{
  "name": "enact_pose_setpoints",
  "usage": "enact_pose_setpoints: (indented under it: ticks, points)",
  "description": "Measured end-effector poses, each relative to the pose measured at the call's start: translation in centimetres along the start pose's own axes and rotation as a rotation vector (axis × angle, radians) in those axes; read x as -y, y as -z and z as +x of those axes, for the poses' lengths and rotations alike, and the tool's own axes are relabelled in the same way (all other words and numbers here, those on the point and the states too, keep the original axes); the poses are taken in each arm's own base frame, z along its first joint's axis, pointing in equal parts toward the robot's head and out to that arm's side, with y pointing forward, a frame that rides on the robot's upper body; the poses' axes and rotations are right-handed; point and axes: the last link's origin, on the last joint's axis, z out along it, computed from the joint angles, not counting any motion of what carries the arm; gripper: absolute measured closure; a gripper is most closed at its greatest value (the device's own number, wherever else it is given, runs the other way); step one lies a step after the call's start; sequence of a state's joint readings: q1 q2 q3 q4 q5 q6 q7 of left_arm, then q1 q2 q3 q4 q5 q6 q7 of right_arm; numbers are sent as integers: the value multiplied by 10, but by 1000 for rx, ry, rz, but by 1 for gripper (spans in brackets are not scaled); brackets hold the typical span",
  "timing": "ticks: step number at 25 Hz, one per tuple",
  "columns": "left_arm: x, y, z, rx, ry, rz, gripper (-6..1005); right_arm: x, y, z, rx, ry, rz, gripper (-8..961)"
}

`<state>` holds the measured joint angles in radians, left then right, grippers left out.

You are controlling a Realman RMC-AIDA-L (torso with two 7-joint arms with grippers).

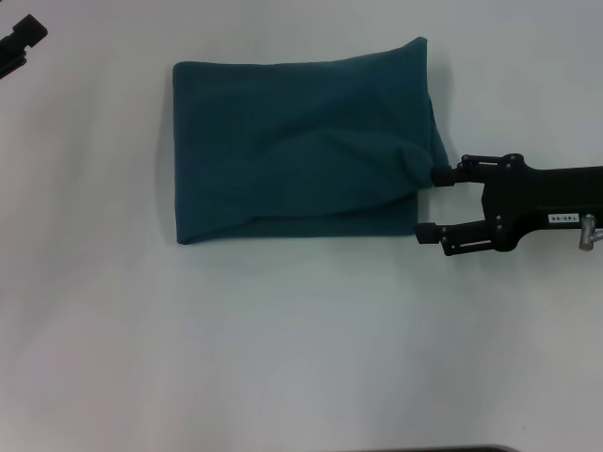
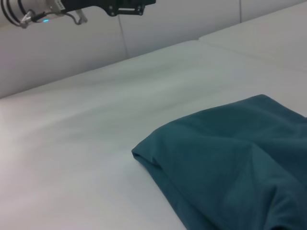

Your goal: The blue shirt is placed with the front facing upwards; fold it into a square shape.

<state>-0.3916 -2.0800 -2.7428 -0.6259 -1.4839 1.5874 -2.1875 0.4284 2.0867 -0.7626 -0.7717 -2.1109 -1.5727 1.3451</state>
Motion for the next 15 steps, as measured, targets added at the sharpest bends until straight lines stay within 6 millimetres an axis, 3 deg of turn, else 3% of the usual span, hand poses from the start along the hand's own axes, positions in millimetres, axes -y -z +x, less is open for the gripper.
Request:
enact_pose_setpoints:
  ticks: [4, 8, 12, 15]
  points:
    - [0, 0, 0, 0, 0, -1, 49, 4, 16, -6, 67, -21, 30, 116]
    - [-1, 1, 0, -4, 1, -5, 49, 11, 36, -26, 239, -112, 74, 122]
    - [-3, 0, 2, -14, -5, -21, 49, 21, 28, -50, 222, -302, 57, 127]
    - [-7, 0, 7, -38, -8, -40, 49, 37, 13, -67, 101, -579, 59, 131]
